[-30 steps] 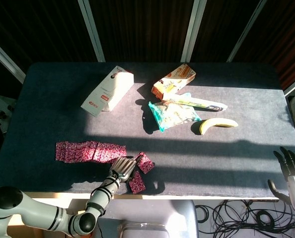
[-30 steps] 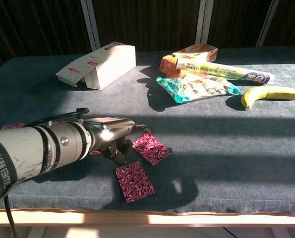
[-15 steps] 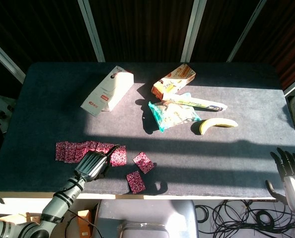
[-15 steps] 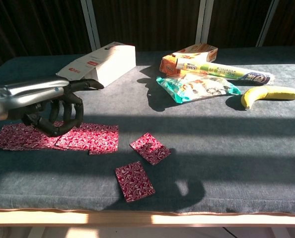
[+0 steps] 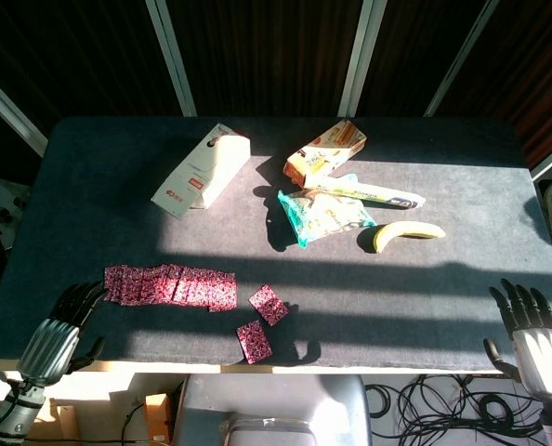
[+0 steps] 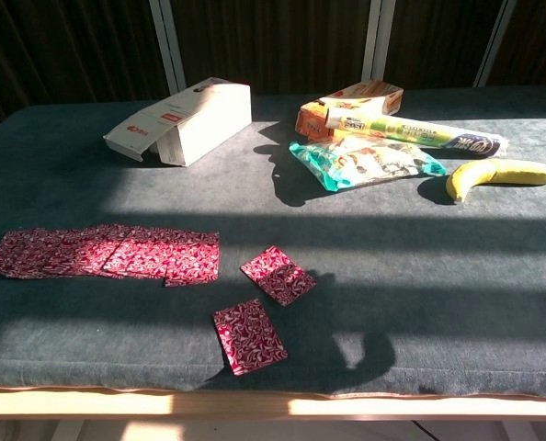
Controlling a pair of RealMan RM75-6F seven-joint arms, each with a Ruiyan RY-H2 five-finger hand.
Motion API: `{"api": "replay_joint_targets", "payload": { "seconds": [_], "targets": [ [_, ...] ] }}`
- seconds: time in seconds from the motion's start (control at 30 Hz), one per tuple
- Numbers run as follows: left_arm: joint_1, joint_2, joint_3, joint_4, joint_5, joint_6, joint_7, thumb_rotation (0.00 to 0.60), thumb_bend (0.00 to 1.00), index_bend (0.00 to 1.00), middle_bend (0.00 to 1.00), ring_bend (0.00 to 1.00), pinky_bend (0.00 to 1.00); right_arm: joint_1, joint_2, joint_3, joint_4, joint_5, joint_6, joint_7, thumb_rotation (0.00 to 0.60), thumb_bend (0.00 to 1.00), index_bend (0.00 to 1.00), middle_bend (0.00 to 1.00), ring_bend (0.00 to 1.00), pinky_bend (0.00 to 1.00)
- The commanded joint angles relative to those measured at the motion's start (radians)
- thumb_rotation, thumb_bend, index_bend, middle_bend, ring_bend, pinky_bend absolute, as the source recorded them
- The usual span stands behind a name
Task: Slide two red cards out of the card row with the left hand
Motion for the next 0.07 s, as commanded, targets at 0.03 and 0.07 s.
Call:
{"api": "replay_joint_targets", "payload": {
  "seconds": [0.03,0.07],
  "targets": [
    [0.006,0.016,0.0,-0.007,0.005,-0.038,0.023,0.6,0.41,0.0,0.0,0.0,0.01,0.001,0.001,0.001,0.001,0.002,-0.001,0.003,0.6,0.31,0.0,0.0,0.0,0.03],
    [0.008,0.017,-0.004,-0.01,0.005,-0.044,0.028,0.6,0.41,0.0,0.0,0.0,0.01,0.001,0.001,0.002,0.001,0.003,-0.001,0.004,0.6,0.31,0.0,0.0,0.0,0.03]
  ]
}}
